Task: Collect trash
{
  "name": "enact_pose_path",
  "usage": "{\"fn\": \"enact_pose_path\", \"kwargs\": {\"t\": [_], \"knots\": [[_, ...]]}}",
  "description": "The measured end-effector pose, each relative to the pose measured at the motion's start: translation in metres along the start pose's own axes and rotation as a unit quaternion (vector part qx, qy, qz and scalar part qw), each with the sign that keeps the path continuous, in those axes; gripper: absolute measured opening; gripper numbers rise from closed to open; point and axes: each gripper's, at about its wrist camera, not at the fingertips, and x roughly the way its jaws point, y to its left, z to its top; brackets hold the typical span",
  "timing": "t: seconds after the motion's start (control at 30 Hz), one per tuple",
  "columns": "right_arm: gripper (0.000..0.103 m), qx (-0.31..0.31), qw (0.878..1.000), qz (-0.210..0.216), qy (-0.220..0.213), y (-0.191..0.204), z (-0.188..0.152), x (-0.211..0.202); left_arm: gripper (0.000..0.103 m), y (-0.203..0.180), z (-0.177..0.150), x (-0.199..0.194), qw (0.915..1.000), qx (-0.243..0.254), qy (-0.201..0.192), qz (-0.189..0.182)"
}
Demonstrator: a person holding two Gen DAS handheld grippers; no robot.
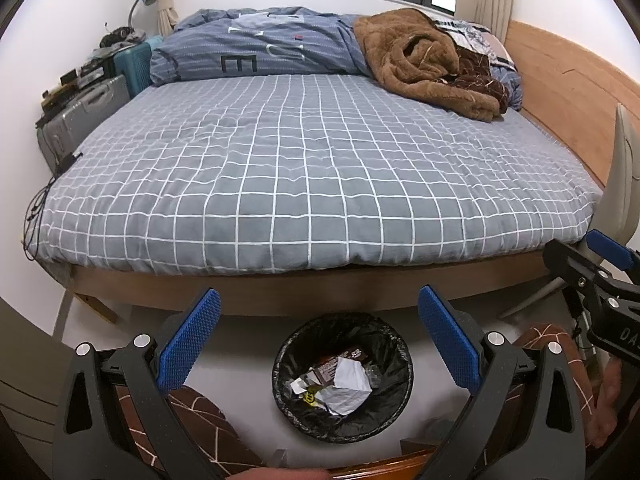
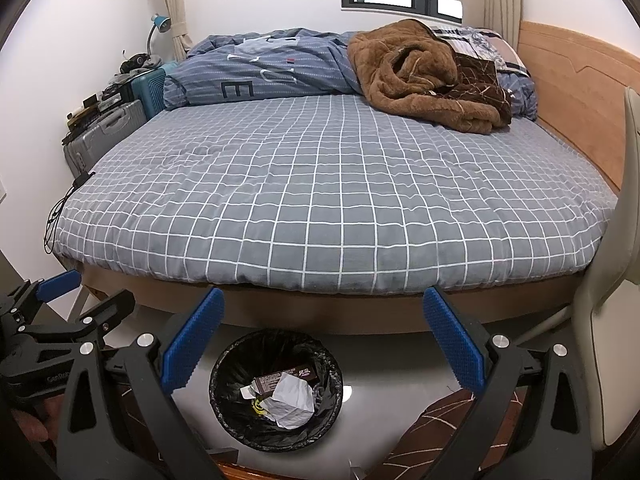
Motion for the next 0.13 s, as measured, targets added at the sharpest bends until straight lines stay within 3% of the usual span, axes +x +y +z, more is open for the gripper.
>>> {"fn": "enact_pose_path", "kwargs": {"t": [0.13], "knots": [[0.096,0.001,1.0,0.003,0.0,-0.0015,0.0001,0.0,0.097,0.0004,-0.0003,-0.0001,1.0,-0.002,-0.002,-0.001]]}}
